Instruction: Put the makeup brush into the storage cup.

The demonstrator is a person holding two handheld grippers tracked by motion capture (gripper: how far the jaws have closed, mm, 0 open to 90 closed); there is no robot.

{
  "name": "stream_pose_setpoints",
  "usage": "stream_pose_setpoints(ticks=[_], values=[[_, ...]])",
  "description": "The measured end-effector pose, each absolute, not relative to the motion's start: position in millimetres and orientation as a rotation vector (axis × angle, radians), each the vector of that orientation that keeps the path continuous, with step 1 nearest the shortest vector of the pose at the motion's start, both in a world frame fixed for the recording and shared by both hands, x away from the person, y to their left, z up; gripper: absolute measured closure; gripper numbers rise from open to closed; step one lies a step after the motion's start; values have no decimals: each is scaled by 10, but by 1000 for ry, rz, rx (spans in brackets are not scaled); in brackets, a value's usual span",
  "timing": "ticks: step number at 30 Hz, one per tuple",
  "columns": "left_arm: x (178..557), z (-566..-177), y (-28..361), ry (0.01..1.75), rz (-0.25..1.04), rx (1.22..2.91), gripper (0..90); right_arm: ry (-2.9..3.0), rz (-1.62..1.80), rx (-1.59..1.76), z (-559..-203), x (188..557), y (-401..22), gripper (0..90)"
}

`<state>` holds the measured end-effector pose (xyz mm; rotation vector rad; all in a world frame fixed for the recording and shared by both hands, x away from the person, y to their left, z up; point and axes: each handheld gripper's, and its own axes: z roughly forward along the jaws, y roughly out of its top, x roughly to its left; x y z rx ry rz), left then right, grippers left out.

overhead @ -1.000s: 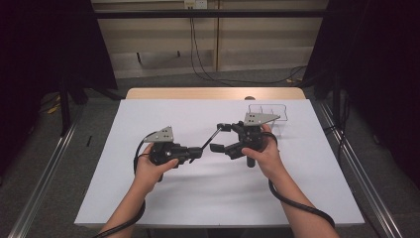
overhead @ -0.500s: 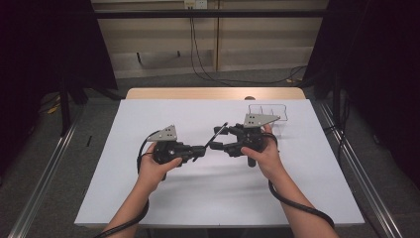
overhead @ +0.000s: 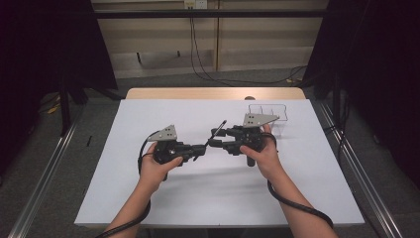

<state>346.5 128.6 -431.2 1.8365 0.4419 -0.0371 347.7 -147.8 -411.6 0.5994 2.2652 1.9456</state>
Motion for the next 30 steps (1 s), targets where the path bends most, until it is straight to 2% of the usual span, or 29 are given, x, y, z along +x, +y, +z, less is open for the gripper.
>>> stream_pose_setpoints(ticks=[11,19,30], values=[[3466,-4338,1247,450,-50,1832,841,2257,1971,643,-4165,3469,-1488,664],[3453,-4339,1163,434,-44,1859,840,2253,1991,659,-4123,3488,-1466,787],[3469,-4368,1102,450,-49,1860,839,2256,2004,717,-4118,3504,-1462,819]])
